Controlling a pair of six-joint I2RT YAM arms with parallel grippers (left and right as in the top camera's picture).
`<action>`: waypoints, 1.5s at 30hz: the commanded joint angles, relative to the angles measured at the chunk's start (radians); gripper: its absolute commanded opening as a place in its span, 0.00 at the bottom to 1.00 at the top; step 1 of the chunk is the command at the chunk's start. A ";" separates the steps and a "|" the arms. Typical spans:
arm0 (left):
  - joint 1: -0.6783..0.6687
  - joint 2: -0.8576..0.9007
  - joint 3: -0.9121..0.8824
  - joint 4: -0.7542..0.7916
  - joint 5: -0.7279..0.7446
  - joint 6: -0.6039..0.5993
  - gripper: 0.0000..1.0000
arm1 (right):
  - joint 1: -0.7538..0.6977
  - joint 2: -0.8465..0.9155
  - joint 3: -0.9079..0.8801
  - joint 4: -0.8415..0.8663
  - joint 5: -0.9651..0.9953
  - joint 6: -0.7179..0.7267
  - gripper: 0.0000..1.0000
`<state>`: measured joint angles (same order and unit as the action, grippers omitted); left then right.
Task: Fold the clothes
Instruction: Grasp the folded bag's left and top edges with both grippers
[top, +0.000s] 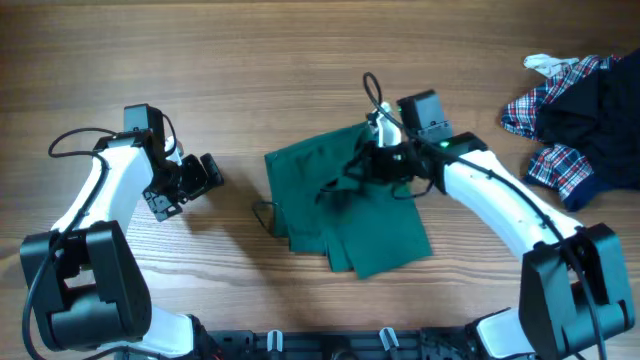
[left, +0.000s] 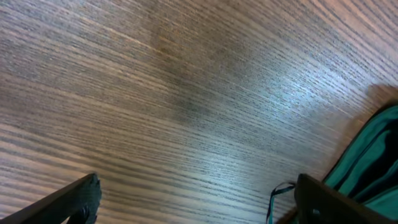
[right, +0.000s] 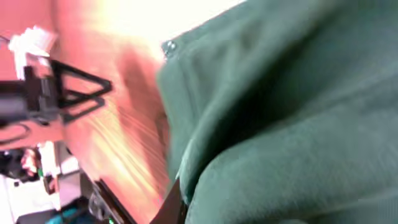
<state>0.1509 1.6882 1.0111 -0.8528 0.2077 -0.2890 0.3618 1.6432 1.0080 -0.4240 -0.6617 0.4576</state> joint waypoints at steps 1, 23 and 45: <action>-0.004 -0.018 0.016 0.000 0.005 0.024 1.00 | 0.042 -0.018 0.019 0.050 0.065 0.103 0.48; -0.076 -0.018 0.016 -0.106 0.401 0.024 1.00 | -0.044 -0.017 0.222 -0.436 0.517 -0.195 1.00; -0.319 0.145 -0.112 0.313 0.514 -0.218 1.00 | -0.043 -0.017 0.222 -0.460 0.505 -0.196 1.00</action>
<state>-0.1509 1.7912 0.9119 -0.5499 0.7486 -0.4973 0.3172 1.6371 1.2163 -0.8829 -0.1707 0.2817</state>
